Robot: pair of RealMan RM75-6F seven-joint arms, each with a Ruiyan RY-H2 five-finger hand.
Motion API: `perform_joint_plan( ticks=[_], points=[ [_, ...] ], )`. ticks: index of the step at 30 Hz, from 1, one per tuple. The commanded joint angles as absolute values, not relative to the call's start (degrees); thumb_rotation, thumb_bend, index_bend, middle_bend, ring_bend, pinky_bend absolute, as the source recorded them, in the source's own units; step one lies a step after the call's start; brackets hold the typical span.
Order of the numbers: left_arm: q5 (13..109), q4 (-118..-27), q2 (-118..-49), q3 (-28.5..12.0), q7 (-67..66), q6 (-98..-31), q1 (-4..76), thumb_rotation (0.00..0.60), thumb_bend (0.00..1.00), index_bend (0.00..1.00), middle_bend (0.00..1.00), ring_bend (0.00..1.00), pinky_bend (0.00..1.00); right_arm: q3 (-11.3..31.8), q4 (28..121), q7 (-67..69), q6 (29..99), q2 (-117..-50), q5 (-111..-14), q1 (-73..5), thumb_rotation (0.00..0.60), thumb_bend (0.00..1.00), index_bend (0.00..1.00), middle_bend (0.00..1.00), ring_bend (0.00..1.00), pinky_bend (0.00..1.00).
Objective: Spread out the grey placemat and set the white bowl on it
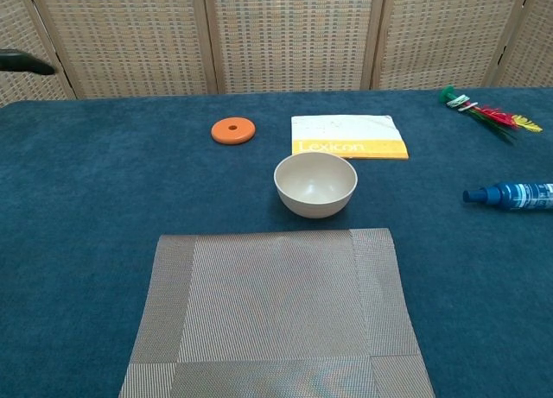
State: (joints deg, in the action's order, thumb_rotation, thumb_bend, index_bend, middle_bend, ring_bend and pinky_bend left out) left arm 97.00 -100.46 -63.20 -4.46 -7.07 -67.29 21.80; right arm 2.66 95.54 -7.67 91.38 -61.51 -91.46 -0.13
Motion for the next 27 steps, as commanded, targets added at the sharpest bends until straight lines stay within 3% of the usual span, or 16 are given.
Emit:
perform_joint_plan(
  ticks=[1,6,12,17,27],
  points=[
    [95.4,-96.6,-70.5,-10.2,-9.8,-57.9,31.4,0.600,0.00,0.00,0.00,0.00,0.00,3.0,95.3,-7.9,90.9,-61.7,-90.9,-0.4,0.600,0.00,0.00,0.00,0.00,0.00],
    [89.0,-91.0,-79.4,-13.6,-15.9,-49.1,39.9,0.600,0.00,0.04,0.00,0.00,0.00,3.9,94.9,-7.7,90.3,-61.7,-88.8,-0.6,0.600,0.00,0.00,0.00,0.00,0.00],
    [84.6,-84.2,-87.2,-14.2,-19.7,-43.4,46.2,0.600,0.02,0.15,0.00,0.00,0.00,4.5,94.4,-7.2,88.7,-61.6,-86.0,-0.9,0.600,0.00,0.00,0.00,0.00,0.00],
    [81.1,-79.3,-91.7,-14.2,-21.6,-41.1,49.6,0.600,0.12,0.21,0.00,0.00,0.00,4.9,94.0,-6.9,88.0,-61.6,-84.5,-1.0,0.600,0.00,0.00,0.00,0.00,0.00],
    [76.3,-72.1,-98.3,-13.1,-24.2,-39.6,53.7,0.600,0.26,0.23,0.00,0.00,0.00,5.3,93.4,-5.5,86.3,-61.3,-82.7,-1.5,0.600,0.00,0.00,0.00,0.00,0.00]
  ],
)
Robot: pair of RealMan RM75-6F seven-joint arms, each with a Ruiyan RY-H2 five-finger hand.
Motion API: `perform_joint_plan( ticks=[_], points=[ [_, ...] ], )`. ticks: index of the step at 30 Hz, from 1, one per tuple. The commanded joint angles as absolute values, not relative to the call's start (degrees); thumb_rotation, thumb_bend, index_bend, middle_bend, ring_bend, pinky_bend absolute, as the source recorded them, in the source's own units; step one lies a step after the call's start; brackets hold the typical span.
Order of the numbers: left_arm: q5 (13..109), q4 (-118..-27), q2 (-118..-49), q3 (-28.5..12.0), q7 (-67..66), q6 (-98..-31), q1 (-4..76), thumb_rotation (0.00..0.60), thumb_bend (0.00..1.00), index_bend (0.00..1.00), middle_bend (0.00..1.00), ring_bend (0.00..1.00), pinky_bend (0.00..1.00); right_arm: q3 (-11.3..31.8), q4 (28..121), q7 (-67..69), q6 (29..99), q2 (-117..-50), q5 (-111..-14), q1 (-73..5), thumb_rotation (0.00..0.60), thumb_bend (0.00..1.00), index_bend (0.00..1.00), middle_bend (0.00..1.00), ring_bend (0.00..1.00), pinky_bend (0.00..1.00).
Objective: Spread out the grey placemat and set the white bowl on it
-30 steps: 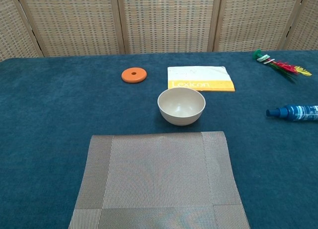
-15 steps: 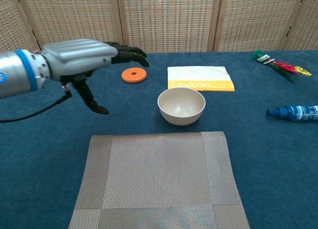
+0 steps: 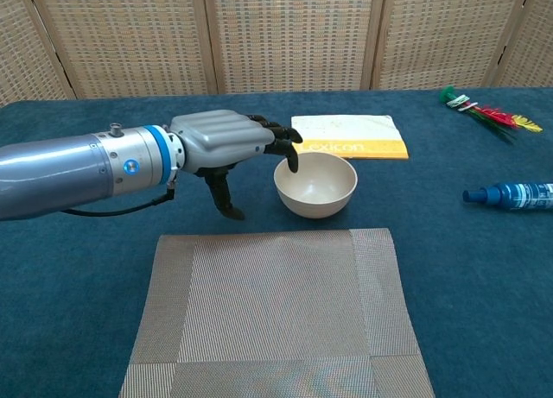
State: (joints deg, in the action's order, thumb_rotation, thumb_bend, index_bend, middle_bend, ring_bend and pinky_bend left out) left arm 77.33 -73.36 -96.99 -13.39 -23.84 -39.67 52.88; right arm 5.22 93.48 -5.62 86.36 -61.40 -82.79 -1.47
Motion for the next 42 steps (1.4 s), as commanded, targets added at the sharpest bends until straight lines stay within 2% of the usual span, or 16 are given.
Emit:
perform_joint_plan(
  ticks=[1,5,10,14,17,23,33,42],
  points=[
    [76.0,-71.5,-98.8,-13.1,-24.3,-39.5,54.0,0.600,0.27,0.24,0.00,0.00,0.00,5.3,93.3,-5.4,86.4,-61.3,-82.7,-1.5,0.600,0.00,0.00,0.00,0.00,0.00],
    [74.2,-69.2,-101.3,-13.0,-24.9,-39.2,55.5,0.600,0.32,0.28,0.00,0.00,0.00,5.3,93.2,-5.0,86.5,-61.2,-82.6,-1.4,0.600,0.00,0.00,0.00,0.00,0.00],
    [70.6,-68.0,-102.5,-12.9,-27.2,-38.2,56.8,0.600,0.48,0.41,0.00,0.00,0.00,5.3,93.1,-4.9,86.2,-61.2,-82.4,-1.5,0.600,0.00,0.00,0.00,0.00,0.00],
    [68.2,-68.2,-102.7,-12.8,-29.4,-38.6,57.2,0.600,0.48,0.54,0.00,0.00,0.00,5.3,93.0,-4.7,86.2,-61.2,-82.4,-1.5,0.600,0.00,0.00,0.00,0.00,0.00],
    [66.8,-68.7,-102.6,-12.7,-30.8,-39.9,57.3,0.600,0.49,0.60,0.00,0.00,0.00,5.2,93.0,-4.6,86.3,-61.1,-82.4,-1.5,0.600,0.00,0.00,0.00,0.00,0.00],
    [64.7,-71.3,-100.0,-13.1,-32.1,-43.3,56.6,0.600,0.49,0.62,0.00,0.00,0.00,5.0,93.4,-4.1,87.1,-60.9,-83.3,-1.2,0.600,0.00,0.00,0.00,0.00,0.00],
    [62.1,-76.0,-90.0,-12.8,-28.9,-49.1,51.3,0.600,0.50,0.64,0.00,0.00,0.00,3.8,94.4,-4.8,88.3,-60.8,-85.7,-0.6,0.600,0.00,0.00,0.00,0.00,0.00],
    [63.2,-68.4,-82.1,-10.4,-13.1,-50.4,42.7,0.600,0.49,0.66,0.00,0.00,0.00,2.4,95.5,-5.9,89.0,-61.0,-88.4,-0.3,0.600,0.00,0.00,0.00,0.00,0.00]
  ],
)
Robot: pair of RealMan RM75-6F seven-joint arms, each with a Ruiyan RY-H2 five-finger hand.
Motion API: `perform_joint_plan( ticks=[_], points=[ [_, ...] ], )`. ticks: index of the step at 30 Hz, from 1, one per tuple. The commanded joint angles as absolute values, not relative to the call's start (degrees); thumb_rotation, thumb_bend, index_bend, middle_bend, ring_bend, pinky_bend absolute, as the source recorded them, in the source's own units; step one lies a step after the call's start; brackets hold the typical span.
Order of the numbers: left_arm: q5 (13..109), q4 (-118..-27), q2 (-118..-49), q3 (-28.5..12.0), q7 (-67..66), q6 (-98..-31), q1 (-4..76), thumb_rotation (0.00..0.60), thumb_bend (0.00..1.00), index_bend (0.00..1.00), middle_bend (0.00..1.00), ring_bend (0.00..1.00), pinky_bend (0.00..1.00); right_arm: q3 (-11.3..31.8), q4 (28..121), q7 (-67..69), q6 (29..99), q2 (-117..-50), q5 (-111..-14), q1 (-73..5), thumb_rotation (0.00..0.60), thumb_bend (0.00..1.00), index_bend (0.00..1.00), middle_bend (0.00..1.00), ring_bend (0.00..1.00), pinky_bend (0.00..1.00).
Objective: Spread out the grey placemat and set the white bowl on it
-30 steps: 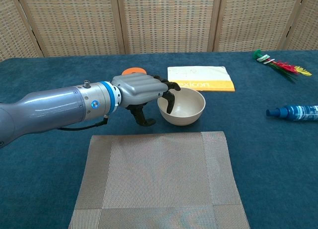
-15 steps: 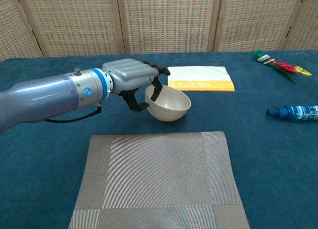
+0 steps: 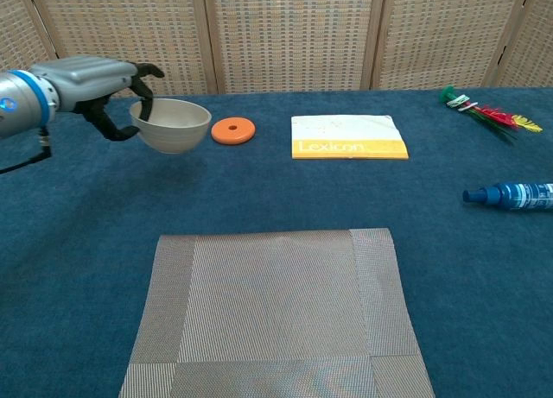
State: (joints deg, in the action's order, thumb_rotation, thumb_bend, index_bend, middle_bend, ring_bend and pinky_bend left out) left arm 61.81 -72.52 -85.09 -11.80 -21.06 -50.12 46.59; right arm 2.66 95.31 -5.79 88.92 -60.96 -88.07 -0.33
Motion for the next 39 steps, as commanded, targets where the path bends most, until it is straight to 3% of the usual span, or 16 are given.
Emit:
perform_joint_plan(
  ticks=[1,10,14,16,19,21,28,33,36,39],
  points=[
    [64.3,-66.5,-81.6,-9.8,-9.9,-50.3,41.6,0.600,0.49,0.66,0.00,0.00,0.00,2.3,95.6,-6.1,89.1,-61.1,-88.7,-0.2,0.600,0.00,0.00,0.00,0.00,0.00],
    [68.4,-54.2,-82.8,-7.2,4.0,-48.8,37.6,0.600,0.49,0.67,0.00,0.00,0.00,2.0,95.8,-7.0,88.5,-61.5,-89.5,-0.6,0.600,0.00,0.00,0.00,0.00,0.00],
    [69.8,-51.2,-83.8,-6.4,7.6,-47.9,36.8,0.600,0.47,0.60,0.00,0.00,0.00,2.0,96.0,-7.2,88.3,-61.6,-89.6,-0.8,0.600,0.00,0.00,0.00,0.00,0.00],
    [70.1,-50.8,-83.9,-6.2,8.2,-47.1,36.7,0.600,0.37,0.48,0.00,0.00,0.00,2.0,96.0,-7.2,88.3,-61.6,-89.5,-0.8,0.600,0.00,0.00,0.00,0.00,0.00],
    [69.8,-51.7,-83.4,-6.3,8.7,-46.7,36.1,0.600,0.05,0.08,0.00,0.00,0.00,2.1,96.0,-7.0,88.5,-61.5,-89.4,-0.7,0.600,0.00,0.00,0.00,0.00,0.00],
    [70.5,-52.9,-82.9,-6.7,10.6,-48.6,35.3,0.600,0.00,0.00,0.00,0.00,0.00,2.1,96.0,-6.7,88.6,-61.4,-89.3,-0.6,0.600,0.00,0.00,0.00,0.00,0.00],
    [77.5,-56.8,-80.3,-6.2,18.3,-58.4,32.7,0.600,0.00,0.00,0.00,0.00,0.00,2.0,96.0,-6.1,88.7,-61.1,-89.4,-0.5,0.600,0.00,0.00,0.00,0.00,0.00],
    [88.2,-63.3,-77.9,-2.7,21.7,-68.6,31.4,0.600,0.00,0.03,0.00,0.00,0.00,2.0,96.1,-6.0,88.7,-61.1,-89.6,-0.6,0.600,0.00,0.00,0.00,0.00,0.00],
    [93.5,-66.9,-77.5,0.2,22.7,-71.8,30.9,0.600,0.01,0.16,0.00,0.00,0.00,2.0,96.2,-6.0,88.9,-61.0,-89.6,-0.5,0.600,0.00,0.00,0.00,0.00,0.00],
    [98.1,-69.1,-77.9,3.0,21.1,-73.0,31.1,0.600,0.11,0.37,0.00,0.00,0.00,2.1,96.1,-6.0,88.9,-61.0,-89.3,-0.4,0.600,0.00,0.00,0.00,0.00,0.00]
  ],
)
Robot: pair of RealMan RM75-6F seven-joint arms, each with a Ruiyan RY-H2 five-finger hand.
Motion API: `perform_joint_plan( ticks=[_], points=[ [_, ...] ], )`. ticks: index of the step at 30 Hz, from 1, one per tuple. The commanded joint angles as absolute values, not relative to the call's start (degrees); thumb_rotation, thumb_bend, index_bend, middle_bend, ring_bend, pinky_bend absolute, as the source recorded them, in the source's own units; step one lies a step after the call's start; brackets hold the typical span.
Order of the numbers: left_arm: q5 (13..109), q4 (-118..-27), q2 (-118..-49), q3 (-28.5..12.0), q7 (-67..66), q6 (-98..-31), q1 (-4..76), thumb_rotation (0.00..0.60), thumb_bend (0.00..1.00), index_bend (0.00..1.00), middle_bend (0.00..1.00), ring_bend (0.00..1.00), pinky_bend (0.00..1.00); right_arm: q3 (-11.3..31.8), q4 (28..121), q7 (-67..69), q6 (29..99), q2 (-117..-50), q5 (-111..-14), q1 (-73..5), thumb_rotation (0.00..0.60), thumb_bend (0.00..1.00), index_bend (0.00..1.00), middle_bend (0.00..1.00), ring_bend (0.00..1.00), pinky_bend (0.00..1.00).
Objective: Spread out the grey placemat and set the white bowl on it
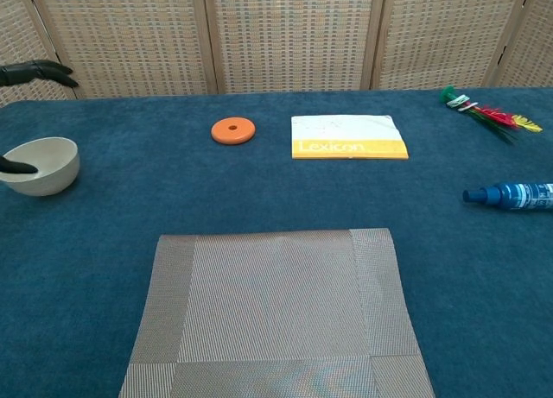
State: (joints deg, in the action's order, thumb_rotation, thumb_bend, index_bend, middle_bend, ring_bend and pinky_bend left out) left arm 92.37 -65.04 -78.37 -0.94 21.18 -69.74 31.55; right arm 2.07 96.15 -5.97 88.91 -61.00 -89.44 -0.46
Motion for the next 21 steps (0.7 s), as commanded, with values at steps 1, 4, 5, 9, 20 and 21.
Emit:
perform_joint_plan(
  ticks=[1,4,5,9,20,21],
  points=[
    [100.0,-70.3,-78.0,4.1,20.6,-73.0,31.4,0.600,0.15,0.40,0.00,0.00,0.00,2.2,96.0,-6.1,88.9,-61.0,-89.2,-0.4,0.600,0.00,0.00,0.00,0.00,0.00],
    [102.0,-72.5,-77.8,5.4,19.2,-73.0,31.8,0.600,0.30,0.48,0.00,0.00,0.00,2.2,95.9,-6.2,88.9,-61.1,-89.0,-0.4,0.600,0.00,0.00,0.00,0.00,0.00],
    [102.9,-73.5,-77.8,5.9,18.2,-73.0,31.9,0.600,0.33,0.48,0.00,0.00,0.00,2.3,95.9,-6.0,88.8,-61.1,-88.9,-0.4,0.600,0.00,0.00,0.00,0.00,0.00],
    [106.4,-76.0,-78.9,8.5,15.5,-72.8,32.0,0.600,0.37,0.48,0.00,0.00,0.00,2.4,95.6,-5.7,87.9,-61.0,-88.0,-0.7,0.600,0.00,0.00,0.00,0.00,0.00],
    [111.9,-75.2,-84.6,13.0,8.8,-69.2,32.7,0.600,0.37,0.43,0.00,0.00,0.00,2.5,95.7,-5.0,88.0,-60.6,-87.7,-0.6,0.600,0.00,0.01,0.00,0.00,0.00],
    [112.0,-75.1,-85.1,13.3,8.4,-68.8,32.7,0.600,0.37,0.42,0.00,0.00,0.00,2.5,95.7,-4.9,88.0,-60.5,-87.7,-0.6,0.600,0.00,0.01,0.00,0.00,0.00]
  ],
)
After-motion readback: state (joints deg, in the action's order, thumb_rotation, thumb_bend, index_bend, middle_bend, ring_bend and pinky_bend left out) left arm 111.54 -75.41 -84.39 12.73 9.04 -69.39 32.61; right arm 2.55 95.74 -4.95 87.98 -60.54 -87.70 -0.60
